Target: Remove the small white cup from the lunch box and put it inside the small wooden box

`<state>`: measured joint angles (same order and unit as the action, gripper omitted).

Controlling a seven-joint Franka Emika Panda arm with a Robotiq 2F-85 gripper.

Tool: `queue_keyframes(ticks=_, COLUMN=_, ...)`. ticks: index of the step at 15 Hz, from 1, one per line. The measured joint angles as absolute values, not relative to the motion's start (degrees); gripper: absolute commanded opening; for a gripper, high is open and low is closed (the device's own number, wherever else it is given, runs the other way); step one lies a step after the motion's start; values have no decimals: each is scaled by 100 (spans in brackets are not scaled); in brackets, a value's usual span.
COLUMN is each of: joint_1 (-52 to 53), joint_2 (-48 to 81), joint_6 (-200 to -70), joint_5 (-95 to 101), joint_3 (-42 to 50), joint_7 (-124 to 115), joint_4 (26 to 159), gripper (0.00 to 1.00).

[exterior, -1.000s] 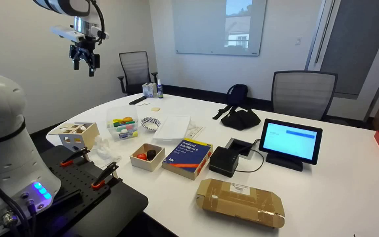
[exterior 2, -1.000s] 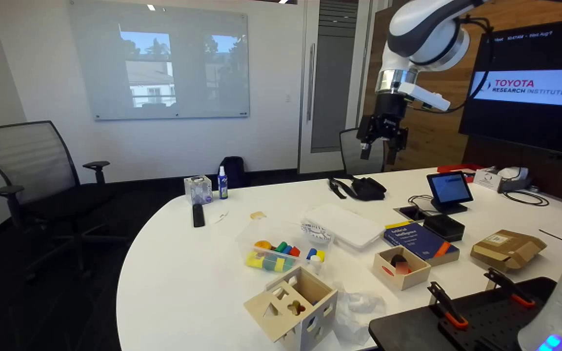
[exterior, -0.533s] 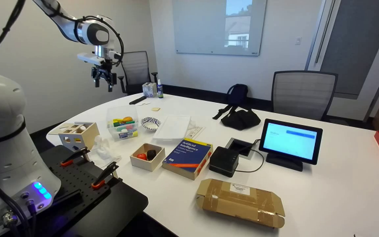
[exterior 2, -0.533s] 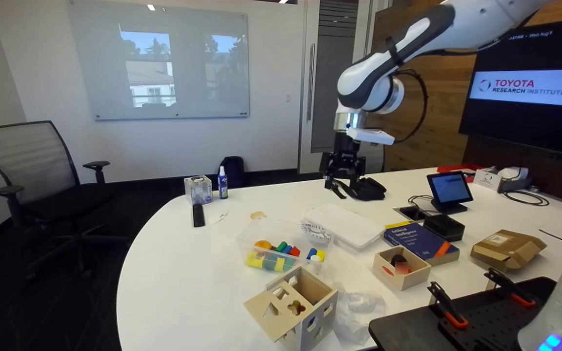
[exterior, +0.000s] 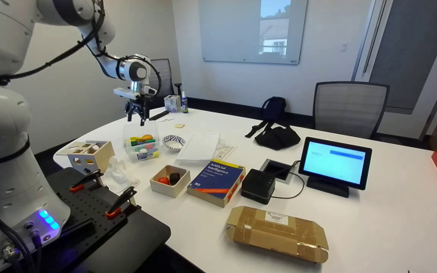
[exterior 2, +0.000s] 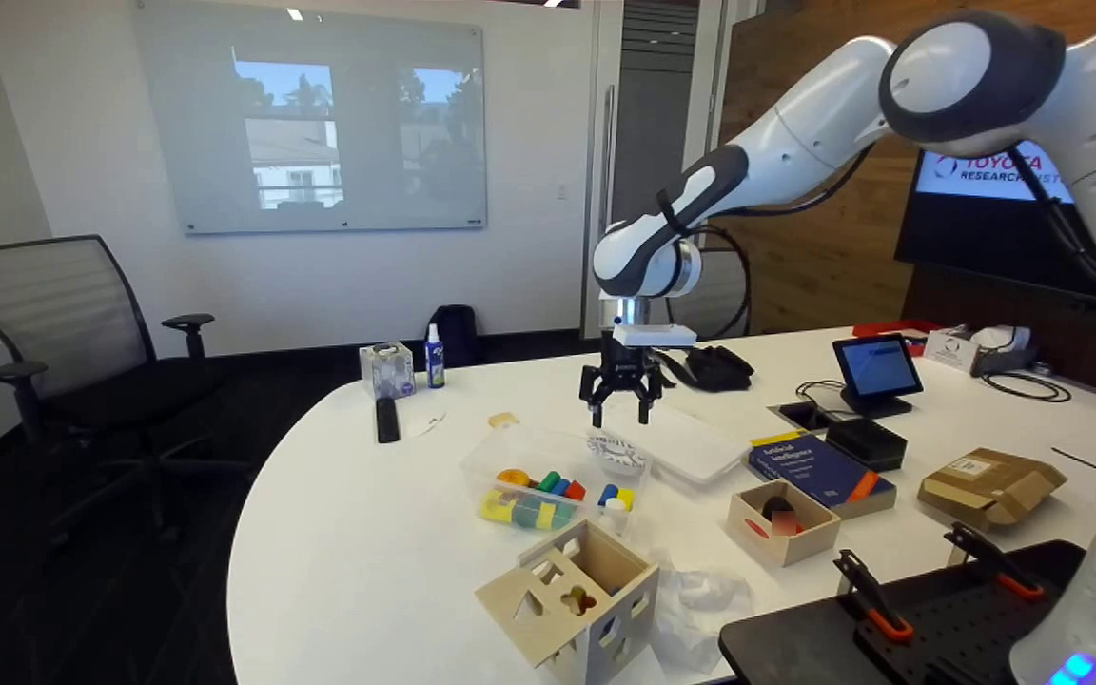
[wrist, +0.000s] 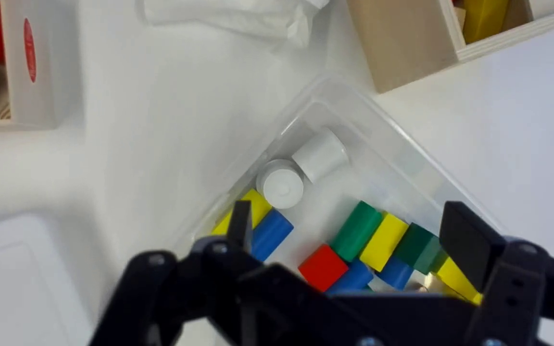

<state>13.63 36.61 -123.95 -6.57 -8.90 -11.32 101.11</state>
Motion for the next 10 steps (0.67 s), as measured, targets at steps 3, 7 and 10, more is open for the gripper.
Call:
queue_keyframes(ticks=3, joint_1=1400, joint_2=4301, joint_6=-12135, joint_5=-658, joint_3=-826, joint_7=-1179, joint_4=9553, gripper=100)
queue_keyframes(ticks=7, joint_1=1399, joint_2=4837, joint_6=-11898, joint_5=-659, joint_3=-763, joint_7=-1180, joint_4=9051, gripper=100)
queue_keyframes(ticks=10, joint_1=1412, joint_2=5164, joint_6=-11722, joint_5=-659, joint_3=-770, joint_7=-1180, joint_4=8726, gripper=100)
